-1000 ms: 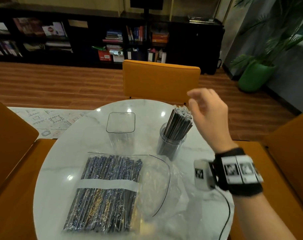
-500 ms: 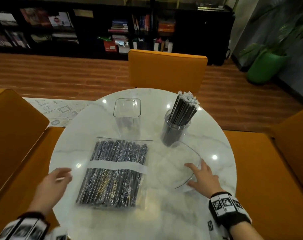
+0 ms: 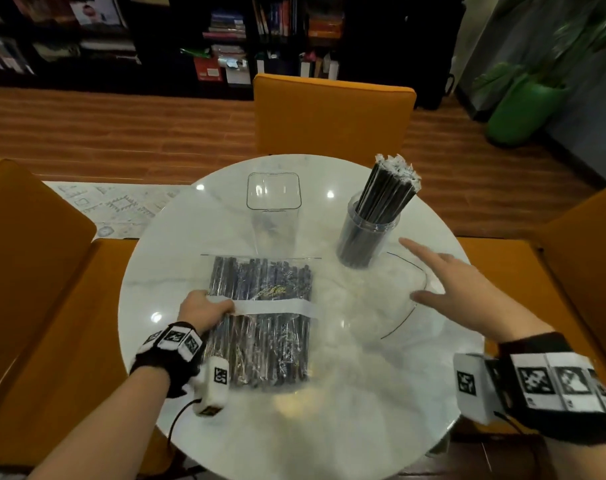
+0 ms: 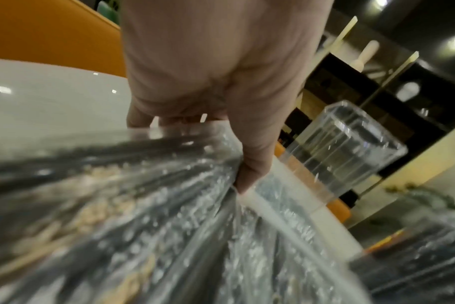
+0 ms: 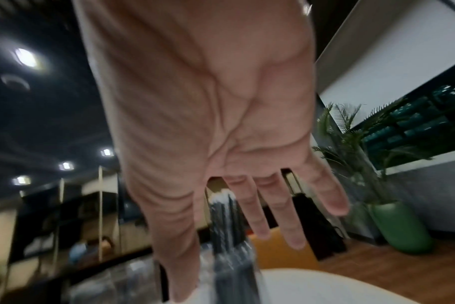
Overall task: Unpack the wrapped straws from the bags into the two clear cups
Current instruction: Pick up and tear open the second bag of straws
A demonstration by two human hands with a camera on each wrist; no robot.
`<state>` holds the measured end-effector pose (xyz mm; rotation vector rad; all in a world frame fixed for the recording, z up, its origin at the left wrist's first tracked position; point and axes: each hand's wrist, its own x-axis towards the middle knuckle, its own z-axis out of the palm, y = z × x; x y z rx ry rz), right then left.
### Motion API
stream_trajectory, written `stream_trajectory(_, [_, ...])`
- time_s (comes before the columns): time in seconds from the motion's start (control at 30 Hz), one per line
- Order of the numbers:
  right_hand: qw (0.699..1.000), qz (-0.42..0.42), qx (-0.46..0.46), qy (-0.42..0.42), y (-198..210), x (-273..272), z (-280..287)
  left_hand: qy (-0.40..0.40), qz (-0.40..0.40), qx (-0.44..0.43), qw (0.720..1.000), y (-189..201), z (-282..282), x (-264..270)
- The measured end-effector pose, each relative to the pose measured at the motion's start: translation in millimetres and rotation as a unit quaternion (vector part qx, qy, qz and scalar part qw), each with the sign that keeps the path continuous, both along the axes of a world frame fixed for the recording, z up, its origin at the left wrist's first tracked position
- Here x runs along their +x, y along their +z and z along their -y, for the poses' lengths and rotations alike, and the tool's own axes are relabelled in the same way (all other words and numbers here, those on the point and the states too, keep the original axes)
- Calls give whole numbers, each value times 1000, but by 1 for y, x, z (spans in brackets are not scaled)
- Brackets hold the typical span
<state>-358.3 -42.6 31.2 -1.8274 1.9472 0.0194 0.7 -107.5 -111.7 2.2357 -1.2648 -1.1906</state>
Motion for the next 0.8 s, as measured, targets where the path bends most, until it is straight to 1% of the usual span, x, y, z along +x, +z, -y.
stream_trajectory(0.07, [999, 29, -37, 27, 19, 15, -5, 3, -74, -3, 997, 11, -4, 8])
stream_trajectory(0.13, [995, 41, -72, 49, 32, 33, -8, -6, -135, -9, 991, 30, -13, 24])
stream_trajectory(0.2, [990, 59, -105, 70, 41, 53, -9, -36, -144, -44, 988, 60, -22, 41])
stream_trajectory(0.27, [982, 101, -128, 92, 46, 80, -5, -115, -138, -75, 981, 91, -25, 56])
stream_trajectory(0.37, [967, 196, -110, 121, 47, 129, 3, -250, -168, -108, 947, 139, -24, 53])
stream_trajectory(0.43, [952, 250, -114, 137, 41, 157, 6, -306, -169, -127, 928, 161, -24, 45])
stream_trajectory(0.5, [928, 313, -153, 133, 37, 173, 6, -335, -194, -146, 910, 171, -26, 41])
stream_trajectory(0.57, [910, 362, -164, 116, 35, 179, 5, -318, -265, -162, 896, 178, -28, 38])
stream_trajectory(0.6, [906, 375, -163, 107, 35, 182, 5, -293, -297, -174, 892, 182, -29, 36])
stream_trajectory(0.63, [904, 382, -162, 102, 36, 185, 4, -264, -312, -196, 891, 184, -28, 34])
stream_trajectory(0.67, [902, 389, -162, 100, 35, 188, 4, -238, -311, -218, 894, 183, -26, 33])
stream_trajectory(0.73, [895, 409, -154, 88, 34, 193, 6, -228, -297, -243, 895, 182, -20, 27])
stream_trajectory(0.8, [895, 415, -149, 69, 32, 193, 10, -251, -261, -254, 897, 178, -18, 23])
